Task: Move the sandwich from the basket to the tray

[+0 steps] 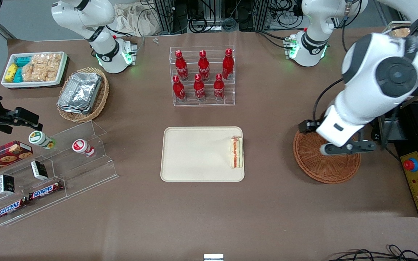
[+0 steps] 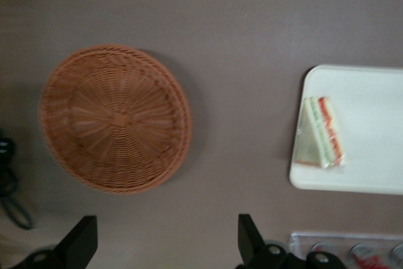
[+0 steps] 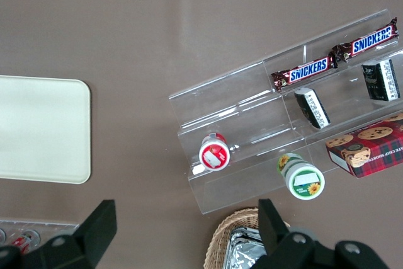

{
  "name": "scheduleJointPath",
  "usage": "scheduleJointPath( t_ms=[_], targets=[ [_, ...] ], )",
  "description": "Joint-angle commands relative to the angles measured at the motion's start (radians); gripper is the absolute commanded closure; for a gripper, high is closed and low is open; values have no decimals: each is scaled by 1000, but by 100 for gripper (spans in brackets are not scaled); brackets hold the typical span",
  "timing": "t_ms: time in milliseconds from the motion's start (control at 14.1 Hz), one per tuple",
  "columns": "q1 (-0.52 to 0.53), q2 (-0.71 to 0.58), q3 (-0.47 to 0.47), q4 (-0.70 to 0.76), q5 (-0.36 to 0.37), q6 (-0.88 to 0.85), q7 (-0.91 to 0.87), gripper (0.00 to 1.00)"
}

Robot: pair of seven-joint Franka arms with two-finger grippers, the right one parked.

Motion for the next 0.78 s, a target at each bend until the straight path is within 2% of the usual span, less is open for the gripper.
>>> scheduleJointPath(
  t_ms=[0,142,355,426,497,710],
  targets=[
    [0,-68,78,-1,-52,-92,112,0],
    [-1,-106,175,-4,-123,-146,142,0],
    [-1,-219,229,-109,-109,-139,239,0],
    [-1,-252,232,-138,-83,-119,257,0],
    [-1,-269,234,-155,-60,-99,259,0],
    [1,-310,257,-195,-59,-91,259,0]
  ],
)
